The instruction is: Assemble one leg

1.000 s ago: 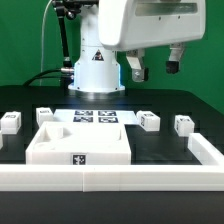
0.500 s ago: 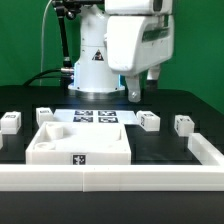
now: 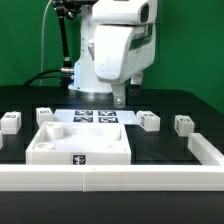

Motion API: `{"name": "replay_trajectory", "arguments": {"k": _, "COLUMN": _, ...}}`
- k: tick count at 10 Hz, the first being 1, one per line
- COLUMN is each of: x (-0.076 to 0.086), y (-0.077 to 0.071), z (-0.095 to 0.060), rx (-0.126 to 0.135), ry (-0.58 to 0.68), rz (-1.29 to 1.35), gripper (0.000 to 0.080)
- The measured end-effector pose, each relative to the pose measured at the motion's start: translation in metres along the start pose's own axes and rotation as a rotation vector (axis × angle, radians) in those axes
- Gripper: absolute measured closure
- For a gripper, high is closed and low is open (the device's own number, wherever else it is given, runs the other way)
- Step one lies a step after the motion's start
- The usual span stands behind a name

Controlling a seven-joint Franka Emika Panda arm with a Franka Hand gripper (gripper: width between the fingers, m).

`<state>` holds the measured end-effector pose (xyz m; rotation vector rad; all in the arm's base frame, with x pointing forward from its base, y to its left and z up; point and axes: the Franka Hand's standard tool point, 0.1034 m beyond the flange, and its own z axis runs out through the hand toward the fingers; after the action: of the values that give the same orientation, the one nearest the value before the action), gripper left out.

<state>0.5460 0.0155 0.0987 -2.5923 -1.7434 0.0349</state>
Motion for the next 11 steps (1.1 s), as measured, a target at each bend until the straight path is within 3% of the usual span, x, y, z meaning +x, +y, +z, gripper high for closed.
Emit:
{"name": "replay_trajectory", "arguments": {"k": 1, "x": -0.016, "y": -0.007, "z": 0.009, "rx": -0.027, "ry": 0.009, "rz": -0.135, "gripper": 0.0150}}
{"name": "replay_trajectory", "arguments": {"k": 3, "x": -0.041, "y": -0.021, "z": 0.020, "rx": -0.022, "ry": 0.006, "rz": -0.198, "gripper": 0.0150}}
{"name": "replay_trajectory", "arguments": {"k": 8, "x": -0.052, "y": -0.045, "z": 0.031, "rx": -0.005, "ry": 0.003, "rz": -0.197, "gripper": 0.0150}}
{"name": "replay_trajectory", "arguments": {"k": 11, "x": -0.071, "y": -0.068, "z": 0.053, "rx": 0.006, "ry": 0.004, "rz": -0.214, "gripper": 0.0150}}
